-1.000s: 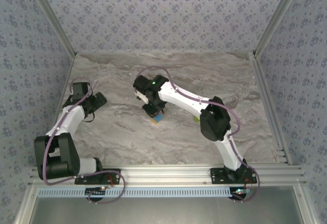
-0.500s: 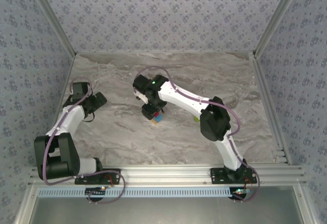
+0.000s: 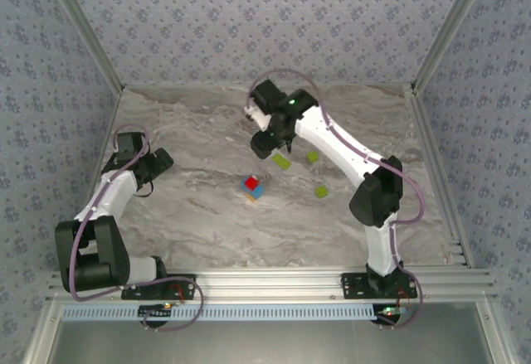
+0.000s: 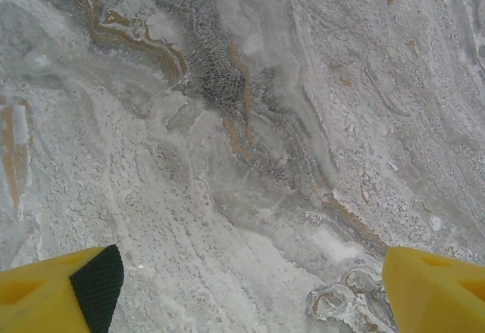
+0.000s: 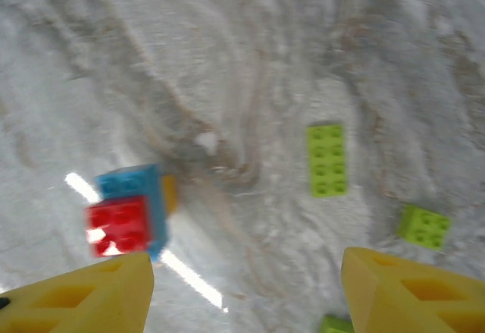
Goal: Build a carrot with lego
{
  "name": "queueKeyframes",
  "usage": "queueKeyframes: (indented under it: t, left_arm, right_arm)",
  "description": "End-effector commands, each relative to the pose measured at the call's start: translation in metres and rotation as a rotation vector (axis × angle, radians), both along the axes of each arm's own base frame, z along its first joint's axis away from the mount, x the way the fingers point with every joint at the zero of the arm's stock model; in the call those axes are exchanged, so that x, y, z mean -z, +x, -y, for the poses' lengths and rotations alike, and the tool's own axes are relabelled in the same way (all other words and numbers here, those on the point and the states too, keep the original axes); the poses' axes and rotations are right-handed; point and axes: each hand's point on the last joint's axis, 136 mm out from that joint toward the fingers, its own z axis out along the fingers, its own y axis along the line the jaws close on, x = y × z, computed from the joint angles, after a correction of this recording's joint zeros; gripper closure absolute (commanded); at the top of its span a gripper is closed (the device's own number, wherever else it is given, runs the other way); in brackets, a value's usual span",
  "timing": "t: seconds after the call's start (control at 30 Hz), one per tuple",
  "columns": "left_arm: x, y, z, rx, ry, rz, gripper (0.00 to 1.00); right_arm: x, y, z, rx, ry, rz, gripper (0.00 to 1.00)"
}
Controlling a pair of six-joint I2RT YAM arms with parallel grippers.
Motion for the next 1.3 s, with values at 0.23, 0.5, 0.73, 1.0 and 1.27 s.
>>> queueKeyframes:
  t: [0.23, 0.5, 0.73, 1.0, 1.27]
  left_arm:
    - [-0.015, 0.010, 0.004, 0.024, -0.004, 0.033, 0.10]
    - [-0.013, 0.012, 0.003, 0.025, -0.003, 0.030, 0.10]
    - [-0.012, 0.011, 0.003, 0.024, -0.001, 0.027, 0.10]
    - [-0.015, 0.010, 0.003, 0.022, 0.001, 0.032, 0.10]
    - [-0.013, 0.009, 0.003, 0.022, 0.000, 0.027, 0.10]
  right_arm:
    - [0.107, 0.049, 0.039, 0.010, -0.059, -0.170, 0.31]
    - [0.137, 0.044, 0.033, -0.026, -0.056, -0.238, 0.29]
    - [0.154, 0.034, 0.030, -0.051, -0.077, -0.283, 0.28]
    - [0.173, 0.028, 0.026, -0.066, -0.092, -0.313, 0.27]
    - [0.185, 0.026, 0.026, -0.072, -0.154, -0.304, 0.33]
